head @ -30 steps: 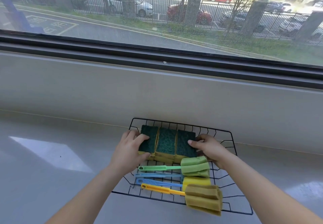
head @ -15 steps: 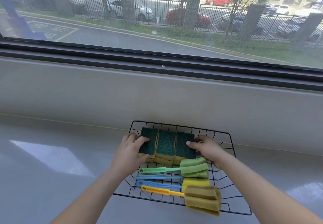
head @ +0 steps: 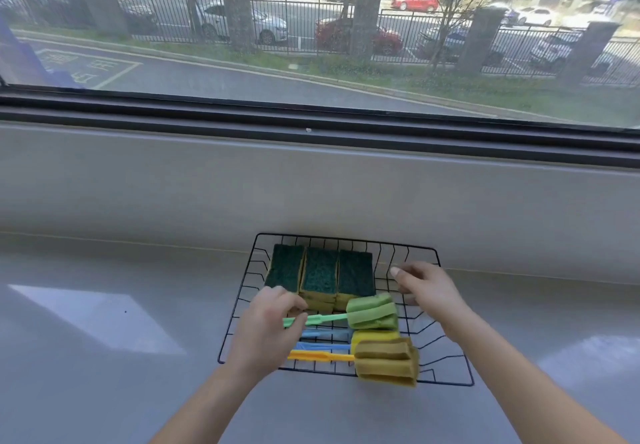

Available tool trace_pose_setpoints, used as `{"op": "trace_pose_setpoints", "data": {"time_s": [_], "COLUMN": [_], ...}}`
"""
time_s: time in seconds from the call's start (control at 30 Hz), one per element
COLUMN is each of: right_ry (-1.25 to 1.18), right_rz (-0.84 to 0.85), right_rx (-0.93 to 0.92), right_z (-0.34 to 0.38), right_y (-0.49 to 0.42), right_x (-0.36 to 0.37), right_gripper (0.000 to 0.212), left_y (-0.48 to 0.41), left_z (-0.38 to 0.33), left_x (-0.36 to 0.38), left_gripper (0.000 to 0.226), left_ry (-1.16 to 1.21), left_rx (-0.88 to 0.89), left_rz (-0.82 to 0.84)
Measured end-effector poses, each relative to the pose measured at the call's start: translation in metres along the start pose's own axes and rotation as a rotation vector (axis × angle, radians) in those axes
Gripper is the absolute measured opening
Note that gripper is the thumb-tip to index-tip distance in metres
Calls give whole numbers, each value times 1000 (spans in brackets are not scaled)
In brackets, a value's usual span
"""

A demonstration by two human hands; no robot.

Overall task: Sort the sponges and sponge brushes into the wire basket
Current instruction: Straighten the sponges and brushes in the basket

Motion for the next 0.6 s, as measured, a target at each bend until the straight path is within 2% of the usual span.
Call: {"op": "trace_pose_setpoints", "data": {"time_s": [0.13,0.23,0.33,0.43,0.53,0.6], "right_ry": [-79,-92,-62,-22,40,120], "right_rz": [-30,-51,-120,-199,-159,-135], "right_rx": [-40,-62,-118,-222,-310,-327], "right_z": [-12,-21,-32,-38,-38,-39], "right_y": [38,62,89,116,137,141], "right_x": [-8,-9,-12,-7,8,16], "right_gripper": [7,8,13,17,10,23], "left_y": [12,9,8,7,6,6], "left_z": [-26,-33,-31,-34,-35,-33], "left_x": [29,36,40,44,44,43], "left_gripper": [30,33,33,26,21,18], "left_ry": [16,-71,-79,-91,-70,-24], "left_rx": [-12,-27,-58,-9,-29,-69], "left_rz": [339,492,518,525,538,544]}}
Point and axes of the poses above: each hand's wrist, its own y-axis away from the middle knuckle, its own x-axis out of the palm, z = x × y, the point moved 3 cm from there along -y, towards the middle knuckle, and after that the axes turned 4 degrees about x, right-handed, at the moved point
